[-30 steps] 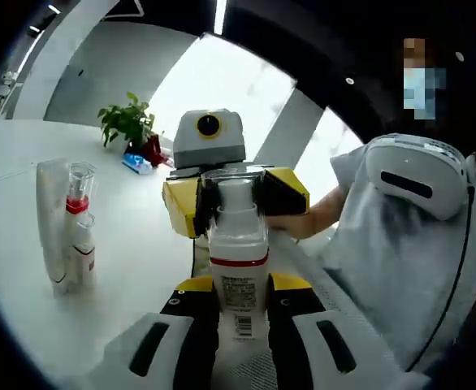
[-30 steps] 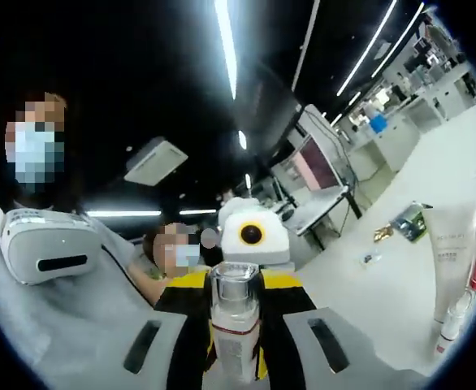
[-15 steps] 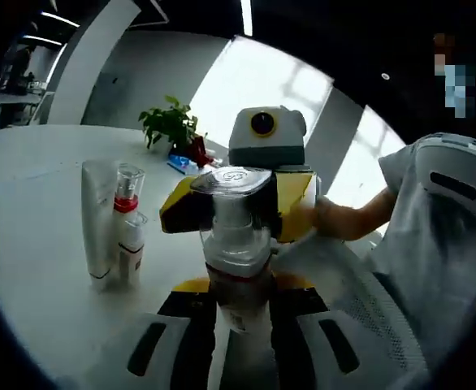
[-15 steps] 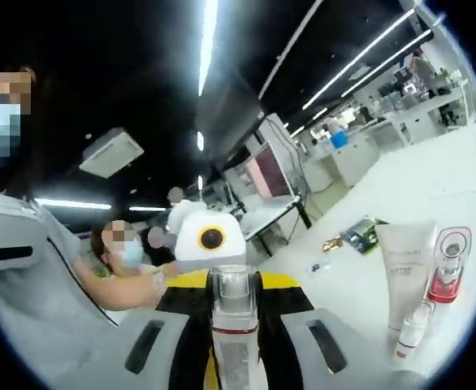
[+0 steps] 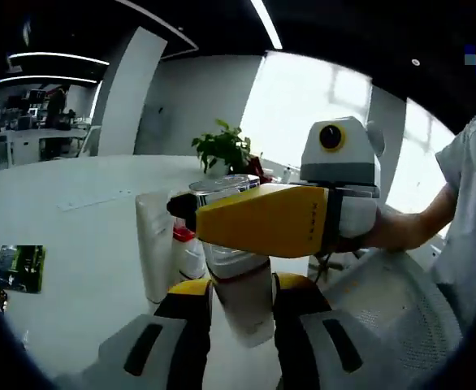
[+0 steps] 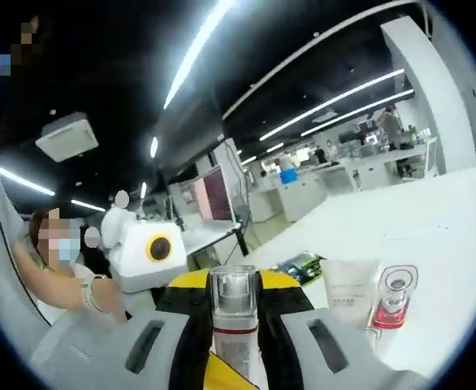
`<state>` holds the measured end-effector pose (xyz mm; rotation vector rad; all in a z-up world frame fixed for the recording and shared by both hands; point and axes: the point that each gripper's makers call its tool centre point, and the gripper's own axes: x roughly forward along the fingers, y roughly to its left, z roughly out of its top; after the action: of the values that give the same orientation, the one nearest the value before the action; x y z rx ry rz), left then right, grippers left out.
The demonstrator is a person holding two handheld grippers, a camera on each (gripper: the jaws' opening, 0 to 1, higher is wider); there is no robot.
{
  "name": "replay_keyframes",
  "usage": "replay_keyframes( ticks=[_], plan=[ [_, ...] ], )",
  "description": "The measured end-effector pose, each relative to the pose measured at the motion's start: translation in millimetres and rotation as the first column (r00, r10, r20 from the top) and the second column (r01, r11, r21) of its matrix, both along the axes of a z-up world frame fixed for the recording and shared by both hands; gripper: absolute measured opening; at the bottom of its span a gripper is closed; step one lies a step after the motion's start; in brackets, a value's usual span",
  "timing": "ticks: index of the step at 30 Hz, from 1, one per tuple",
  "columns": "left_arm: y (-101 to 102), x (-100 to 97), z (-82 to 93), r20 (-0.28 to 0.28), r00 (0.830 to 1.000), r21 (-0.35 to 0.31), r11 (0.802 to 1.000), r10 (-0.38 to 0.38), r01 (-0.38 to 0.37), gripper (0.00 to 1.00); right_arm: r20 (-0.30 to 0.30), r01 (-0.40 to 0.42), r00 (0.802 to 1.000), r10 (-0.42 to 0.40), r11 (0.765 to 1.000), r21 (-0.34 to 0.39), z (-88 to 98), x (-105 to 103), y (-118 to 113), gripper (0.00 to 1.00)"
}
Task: Arrange the skincare products in the storage area until every visible bottle or jar stands upright without overlapping.
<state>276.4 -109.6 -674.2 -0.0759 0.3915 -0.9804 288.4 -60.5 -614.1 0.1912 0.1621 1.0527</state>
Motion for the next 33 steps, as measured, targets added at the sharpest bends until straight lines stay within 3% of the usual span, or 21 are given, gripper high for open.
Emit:
replay_keyframes(
  ticks=[2, 5, 9, 12, 16, 20, 23, 26, 29, 30, 32, 33],
  plan=[
    [-0.4, 0.8, 1.3, 0.025, 1.000, 0.012, 1.000, -0.010, 0.010, 0.20, 0.005, 0.003, 1.000, -0.003, 1.000, 0.002, 0.6, 2.9, -1.8, 0.20],
    [1.8, -0.3, -0.6, -0.010, 1.000, 0.018, 1.000, -0.006, 0.006, 0.19, -0.008, -0.003, 1.000, 0.003, 1.000, 0.005, 0.2, 2.8, -3.5, 0.20],
    [7.1, -4.1, -2.1, -0.010, 1.000, 0.047, 0.999, -0.026, 0.026, 0.18, -0.011, -0.030, 0.999, 0.030, 1.000, -0.008, -0.2, 0.4, -1.9, 0.21],
    [7.1, -8.8, -2.7, -0.013, 0.999, 0.061, 0.997, -0.050, 0.050, 0.18, -0.017, -0.061, 0.998, 0.061, 0.998, -0.012, -0.9, -4.1, -0.7, 0.21],
    [9.2, -15.9, -1.5, -0.067, 0.988, 0.019, 0.990, -0.137, 0.138, 0.18, -0.062, -0.161, 0.985, 0.161, 0.987, 0.006, 0.0, -15.5, 0.7, 0.22],
    [9.4, -29.3, -1.4, -0.108, 0.969, -0.010, 0.975, -0.223, 0.223, 0.18, -0.076, -0.248, 0.966, 0.247, 0.969, 0.004, -0.3, -27.9, 2.1, 0.23],
    [5.0, -44.3, 7.6, -0.124, 0.946, -0.069, 0.953, -0.300, 0.293, 0.18, -0.103, -0.327, 0.938, 0.331, 0.943, 0.058, 6.5, -40.4, 2.1, 0.23],
    [-0.2, -59.5, 15.0, -0.098, 0.921, -0.085, 0.925, -0.378, 0.371, 0.18, -0.115, -0.414, 0.898, 0.424, 0.905, 0.100, 13.1, -57.0, 1.3, 0.23],
    [-5.2, -77.2, 17.9, -0.100, 0.879, -0.108, 0.883, -0.467, 0.457, 0.18, -0.113, -0.483, 0.862, 0.494, 0.868, 0.115, 15.7, -73.4, 3.1, 0.23],
    [-7.2, -85.5, 19.4, -0.096, 0.857, -0.116, 0.861, -0.506, 0.495, 0.18, -0.121, -0.513, 0.842, 0.526, 0.849, 0.124, 16.6, -81.5, 4.2, 0.22],
    [-10.1, -93.0, 22.2, -0.094, 0.837, -0.137, 0.839, -0.540, 0.526, 0.17, -0.113, -0.535, 0.828, 0.549, 0.834, 0.134, 19.7, -89.1, 8.2, 0.22],
    [-11.2, -92.5, 22.5, -0.089, 0.843, -0.135, 0.845, -0.531, 0.518, 0.17, -0.116, -0.527, 0.832, 0.542, 0.838, 0.140, 20.0, -88.3, 9.3, 0.21]
  ],
)
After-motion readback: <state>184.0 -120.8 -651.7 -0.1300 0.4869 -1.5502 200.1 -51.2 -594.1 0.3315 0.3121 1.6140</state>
